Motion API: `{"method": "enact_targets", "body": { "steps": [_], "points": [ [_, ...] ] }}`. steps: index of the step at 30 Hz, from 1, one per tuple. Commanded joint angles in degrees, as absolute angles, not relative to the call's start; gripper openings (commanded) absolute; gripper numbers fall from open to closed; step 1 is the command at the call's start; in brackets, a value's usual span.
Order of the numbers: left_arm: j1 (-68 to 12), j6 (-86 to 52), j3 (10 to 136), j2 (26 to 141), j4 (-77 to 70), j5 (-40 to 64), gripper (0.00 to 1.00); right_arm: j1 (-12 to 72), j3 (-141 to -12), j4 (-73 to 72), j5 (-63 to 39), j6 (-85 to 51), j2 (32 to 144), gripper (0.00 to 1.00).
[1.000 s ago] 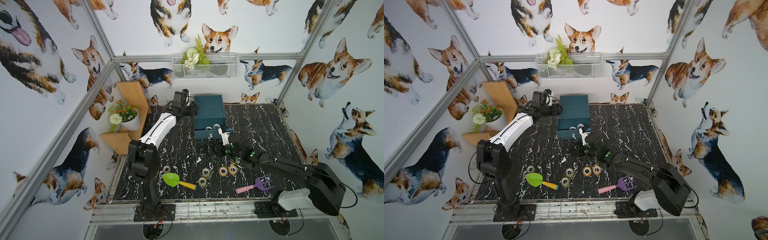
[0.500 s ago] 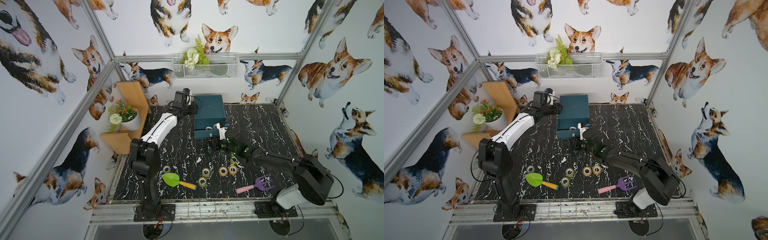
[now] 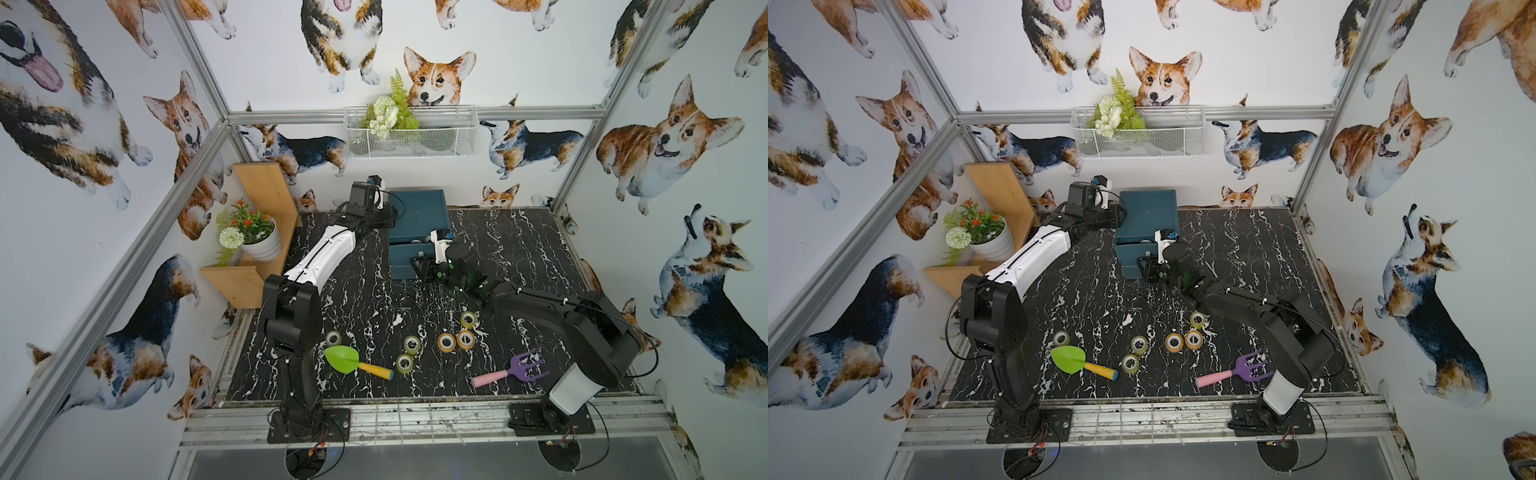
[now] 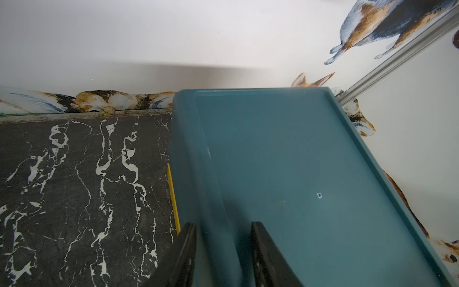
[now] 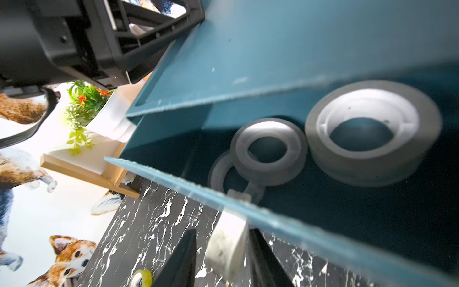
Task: Place the transparent tape into the drawer according to color
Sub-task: Close the drawer of the storage box.
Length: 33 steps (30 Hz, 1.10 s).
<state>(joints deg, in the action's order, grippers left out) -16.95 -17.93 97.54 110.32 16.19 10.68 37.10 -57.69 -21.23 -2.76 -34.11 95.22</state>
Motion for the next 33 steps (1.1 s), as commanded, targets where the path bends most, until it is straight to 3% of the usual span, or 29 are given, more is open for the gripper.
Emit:
{"method": "enact_targets", "body": {
  "steps": [1,27,33],
  "points": [
    [-16.9,-16.4,97.0,111.3,22.8,9.7,0.41,36.9,-58.9,-25.0,-1.8,-32.6,96.3,0.4],
    [-17.6,-16.5,94.6,111.3,22.0,9.8,0.4,36.2,-57.4,-39.7,3.2,-35.1,101.9,0.4],
    [-17.6,-16.7,95.0,111.1,22.2,9.2,0.44,36.3,-57.5,-38.7,-2.0,-35.1,99.7,0.48]
  ]
}}
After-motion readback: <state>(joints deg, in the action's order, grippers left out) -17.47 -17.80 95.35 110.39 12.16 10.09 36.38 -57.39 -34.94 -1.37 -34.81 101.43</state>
